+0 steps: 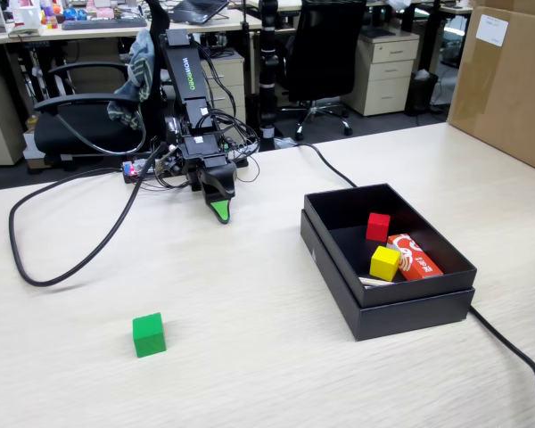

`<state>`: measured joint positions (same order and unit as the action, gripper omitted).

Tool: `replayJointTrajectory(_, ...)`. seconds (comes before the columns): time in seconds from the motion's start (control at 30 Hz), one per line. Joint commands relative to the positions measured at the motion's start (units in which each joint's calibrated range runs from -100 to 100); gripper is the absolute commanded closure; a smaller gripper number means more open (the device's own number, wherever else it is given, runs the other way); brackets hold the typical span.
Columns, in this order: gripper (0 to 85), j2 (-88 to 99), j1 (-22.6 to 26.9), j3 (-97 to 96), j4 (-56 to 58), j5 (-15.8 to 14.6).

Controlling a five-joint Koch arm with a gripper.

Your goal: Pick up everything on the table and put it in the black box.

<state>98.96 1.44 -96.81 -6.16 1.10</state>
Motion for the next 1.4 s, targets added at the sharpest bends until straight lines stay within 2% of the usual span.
replayJointTrajectory(0.0, 36.8, -0.7, 0.0, -1.0, 1.0, 0.1)
replayJointTrajectory(1.1, 37.6, -0.7, -0.1, -0.7, 1.1, 0.2)
replayJointTrajectory(1.2, 37.1, -0.6, 0.0, 1.5, 5.6, 0.2)
replayJointTrajectory(1.37, 37.0, -0.5, -0.2, 13.7, 19.3, 0.1)
